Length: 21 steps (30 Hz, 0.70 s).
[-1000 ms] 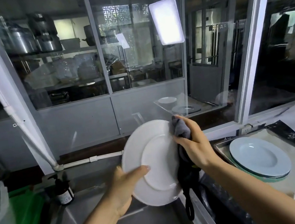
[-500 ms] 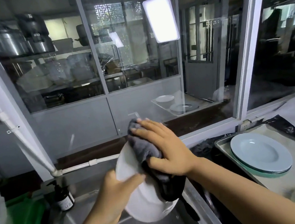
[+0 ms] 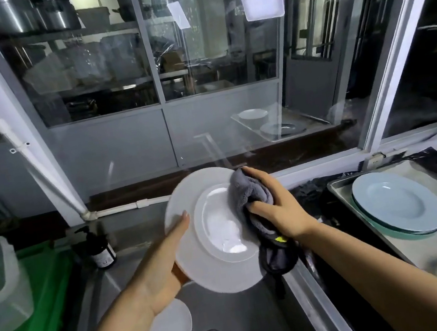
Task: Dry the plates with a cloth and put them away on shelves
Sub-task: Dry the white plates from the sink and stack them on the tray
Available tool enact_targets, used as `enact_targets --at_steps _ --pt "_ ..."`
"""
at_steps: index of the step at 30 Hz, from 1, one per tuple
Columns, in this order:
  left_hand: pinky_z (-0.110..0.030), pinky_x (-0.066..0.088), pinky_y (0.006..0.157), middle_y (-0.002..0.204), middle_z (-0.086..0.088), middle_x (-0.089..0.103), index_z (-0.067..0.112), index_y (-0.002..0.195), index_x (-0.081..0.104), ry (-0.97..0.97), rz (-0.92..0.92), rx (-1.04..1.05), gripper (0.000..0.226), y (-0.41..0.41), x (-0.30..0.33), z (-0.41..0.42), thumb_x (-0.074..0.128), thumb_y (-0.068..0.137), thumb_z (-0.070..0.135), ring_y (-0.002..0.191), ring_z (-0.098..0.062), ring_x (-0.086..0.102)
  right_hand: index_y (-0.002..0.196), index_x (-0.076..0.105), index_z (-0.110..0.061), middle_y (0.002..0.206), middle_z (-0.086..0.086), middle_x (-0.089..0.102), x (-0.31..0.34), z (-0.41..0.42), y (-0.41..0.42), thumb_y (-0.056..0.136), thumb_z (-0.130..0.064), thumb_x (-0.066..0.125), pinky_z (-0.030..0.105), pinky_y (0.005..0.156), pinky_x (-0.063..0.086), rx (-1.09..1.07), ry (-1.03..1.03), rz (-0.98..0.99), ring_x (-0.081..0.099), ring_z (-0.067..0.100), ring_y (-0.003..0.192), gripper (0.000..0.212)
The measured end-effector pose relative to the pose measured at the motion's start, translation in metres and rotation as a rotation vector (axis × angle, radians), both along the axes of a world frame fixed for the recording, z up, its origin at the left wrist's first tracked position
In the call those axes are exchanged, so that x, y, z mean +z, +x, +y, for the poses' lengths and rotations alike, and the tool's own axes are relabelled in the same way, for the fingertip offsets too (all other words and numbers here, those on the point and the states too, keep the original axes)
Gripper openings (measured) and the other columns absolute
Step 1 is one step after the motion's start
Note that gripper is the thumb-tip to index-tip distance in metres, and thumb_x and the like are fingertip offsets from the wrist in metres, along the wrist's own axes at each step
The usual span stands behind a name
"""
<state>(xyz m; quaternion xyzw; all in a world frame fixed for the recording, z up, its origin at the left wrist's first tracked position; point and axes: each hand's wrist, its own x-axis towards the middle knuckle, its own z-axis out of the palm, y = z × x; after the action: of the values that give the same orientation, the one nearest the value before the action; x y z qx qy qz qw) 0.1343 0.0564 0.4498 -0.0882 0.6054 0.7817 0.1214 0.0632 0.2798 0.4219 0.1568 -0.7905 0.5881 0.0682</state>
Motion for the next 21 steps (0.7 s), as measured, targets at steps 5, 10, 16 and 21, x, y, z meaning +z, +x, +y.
enact_targets --at_steps 5,10,16,21 --pt "-0.047 0.054 0.089 0.103 -0.003 0.075 0.028 0.113 0.066 -0.014 -0.009 0.009 0.052 -0.009 0.003 -0.005 0.06 0.072 0.058 0.098 -0.023 0.07 0.14 0.037 -0.035 0.136 -0.012 0.051 0.01 -0.006 -0.01 0.074 -0.025 0.068 0.023 0.102 0.041 -0.015 0.048 -0.007 0.053 -0.001 0.12 0.074" --pt "-0.029 0.057 0.063 0.097 0.007 0.076 0.024 0.109 0.065 0.099 0.037 0.087 0.037 -0.013 -0.003 0.01 0.052 0.087 0.05 0.084 -0.008 0.072 0.101 0.05 -0.052 0.105 -0.021 0.064 0.013 -0.036 -0.003 0.088 -0.033 0.06 0.028 0.087 0.045 -0.283 0.034 0.036 0.06 0.002 0.098 0.025" --pt "-0.043 0.056 0.085 0.112 -0.005 0.073 0.021 0.124 0.062 0.147 0.05 0.119 0.061 -0.02 -0.019 0.017 0.051 0.078 0.06 0.102 -0.022 0.07 0.146 0.038 -0.035 0.158 -0.007 0.029 -0.014 -0.061 0.019 0.081 -0.053 0.047 0.046 0.12 0.017 -0.184 0.286 0.175 0.014 0.012 0.149 0.068" --pt "-0.037 0.056 0.082 0.119 -0.006 0.07 0.02 0.127 0.062 0.201 0.056 0.178 0.063 -0.021 -0.023 0.014 0.048 0.081 0.062 0.107 -0.021 0.068 0.148 0.032 -0.038 0.161 -0.008 0.021 -0.032 -0.069 0.045 0.081 -0.047 0.046 0.044 0.121 0.004 0.019 0.383 0.359 0.003 0.015 0.151 0.07"
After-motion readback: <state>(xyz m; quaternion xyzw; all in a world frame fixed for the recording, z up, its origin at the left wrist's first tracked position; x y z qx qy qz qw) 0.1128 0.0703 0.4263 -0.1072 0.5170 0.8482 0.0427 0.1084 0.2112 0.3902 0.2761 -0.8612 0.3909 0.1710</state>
